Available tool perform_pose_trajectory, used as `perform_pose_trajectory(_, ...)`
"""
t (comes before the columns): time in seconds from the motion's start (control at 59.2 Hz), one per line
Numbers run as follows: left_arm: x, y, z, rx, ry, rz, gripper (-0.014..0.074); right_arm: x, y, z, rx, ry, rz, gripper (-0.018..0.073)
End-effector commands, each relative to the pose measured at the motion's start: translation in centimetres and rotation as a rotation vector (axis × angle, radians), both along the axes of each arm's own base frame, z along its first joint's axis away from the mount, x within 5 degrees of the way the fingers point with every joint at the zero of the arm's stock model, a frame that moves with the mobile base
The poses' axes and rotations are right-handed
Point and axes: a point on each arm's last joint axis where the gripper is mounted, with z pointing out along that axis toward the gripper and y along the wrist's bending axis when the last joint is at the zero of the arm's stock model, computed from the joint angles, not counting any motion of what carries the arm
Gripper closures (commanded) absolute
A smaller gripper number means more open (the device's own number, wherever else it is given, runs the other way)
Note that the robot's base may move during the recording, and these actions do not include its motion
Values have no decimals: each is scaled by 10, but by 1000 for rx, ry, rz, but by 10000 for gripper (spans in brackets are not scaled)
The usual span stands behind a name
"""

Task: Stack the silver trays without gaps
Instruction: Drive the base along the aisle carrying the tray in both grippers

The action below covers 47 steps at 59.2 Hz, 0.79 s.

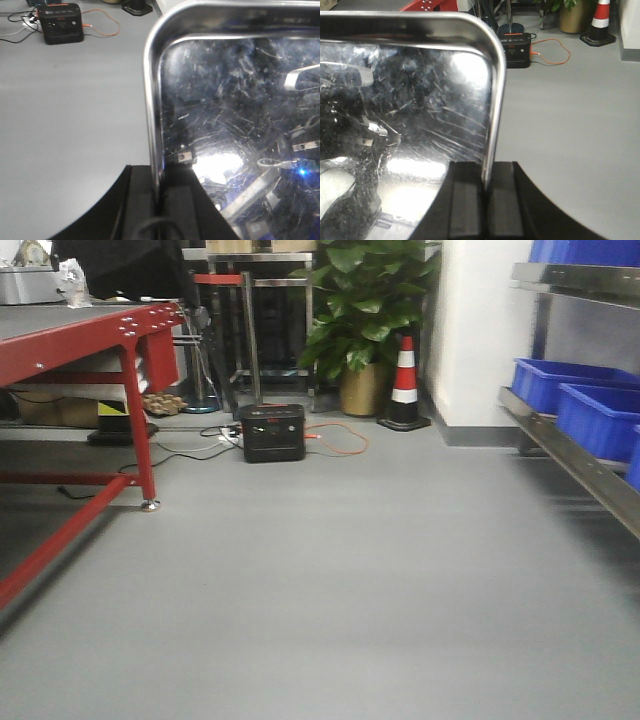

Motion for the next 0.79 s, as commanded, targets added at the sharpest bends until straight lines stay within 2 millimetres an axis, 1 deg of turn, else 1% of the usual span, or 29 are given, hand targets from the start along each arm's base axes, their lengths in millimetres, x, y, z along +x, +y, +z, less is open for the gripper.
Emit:
perform_pose_trajectory(0.0,-5,-1,12,-23,-60,-26,616,-3,0,9,-8,-61,4,640)
perform_pose_trajectory(0.777,-5,-2,12,-24,-61,-27,616,-3,0,9,-8,-61,4,640)
